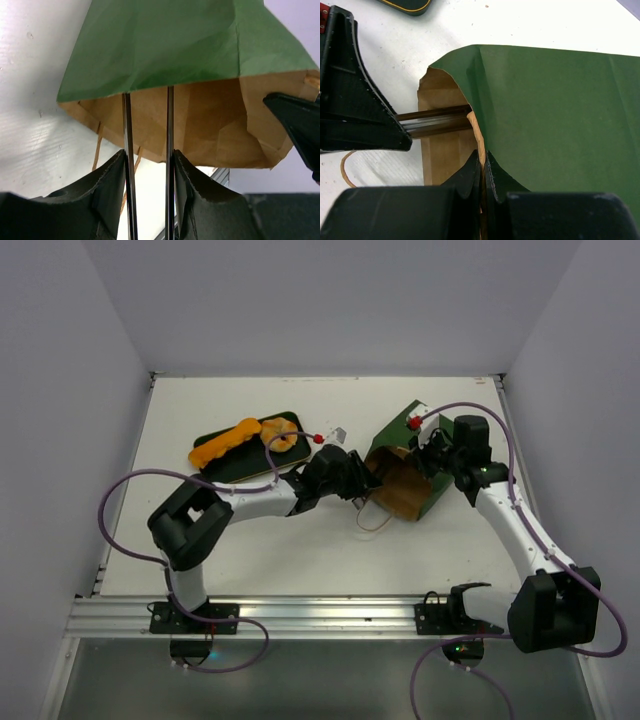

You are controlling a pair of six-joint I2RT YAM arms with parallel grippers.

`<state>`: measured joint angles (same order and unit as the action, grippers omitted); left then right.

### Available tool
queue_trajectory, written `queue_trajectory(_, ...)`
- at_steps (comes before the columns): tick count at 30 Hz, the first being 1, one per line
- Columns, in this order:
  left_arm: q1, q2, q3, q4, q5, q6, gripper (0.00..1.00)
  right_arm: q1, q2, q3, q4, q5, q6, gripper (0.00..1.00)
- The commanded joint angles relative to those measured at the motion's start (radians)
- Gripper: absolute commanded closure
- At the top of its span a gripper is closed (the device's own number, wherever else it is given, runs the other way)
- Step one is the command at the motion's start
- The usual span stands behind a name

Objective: Take the fake bread out of the paper bag

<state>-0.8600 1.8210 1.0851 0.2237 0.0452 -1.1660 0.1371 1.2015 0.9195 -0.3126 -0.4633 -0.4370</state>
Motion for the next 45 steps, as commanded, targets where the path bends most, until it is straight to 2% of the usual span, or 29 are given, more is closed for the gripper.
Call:
queue_trajectory(1,-0.004,0.029,0.056,0.029,-0.033,0.011,0.56,-0.002,-0.026,-0.011,0.049,-0.015,0.018,1.00)
queue_trajectory(19,0.004,0.150,0.147,0.054,0.005,-0.044,0.55,-0.002,-0.022,-0.019,0.053,-0.028,0.024,1.00)
queue_trajectory(22,0.010,0.166,0.159,0.063,0.013,-0.052,0.59,-0.004,-0.023,-0.021,0.053,-0.026,0.024,1.00)
queue_trajectory(25,0.018,0.172,0.165,0.068,0.022,-0.054,0.70,-0.002,-0.025,-0.021,0.055,-0.018,0.024,1.00)
queue_trajectory(26,0.018,0.166,0.164,0.069,0.024,-0.052,0.78,-0.002,-0.025,-0.024,0.056,-0.015,0.026,1.00)
queue_trajectory(28,0.021,0.156,0.153,0.072,0.031,-0.043,0.86,-0.002,-0.026,-0.024,0.059,0.000,0.027,1.00)
queue_trajectory(29,0.021,0.141,0.148,0.081,0.051,-0.038,0.92,-0.004,-0.028,-0.024,0.061,0.008,0.030,1.00)
queue_trajectory(32,0.021,0.098,0.107,0.095,0.084,-0.014,1.00,-0.002,-0.031,-0.028,0.076,0.058,0.044,1.00)
queue_trajectory(39,0.019,-0.104,-0.108,0.097,0.196,0.028,1.00,-0.004,-0.037,-0.033,0.121,0.144,0.092,1.00)
queue_trajectory(45,0.009,-0.301,-0.266,0.036,0.243,0.075,1.00,-0.002,-0.037,-0.038,0.133,0.176,0.106,1.00)
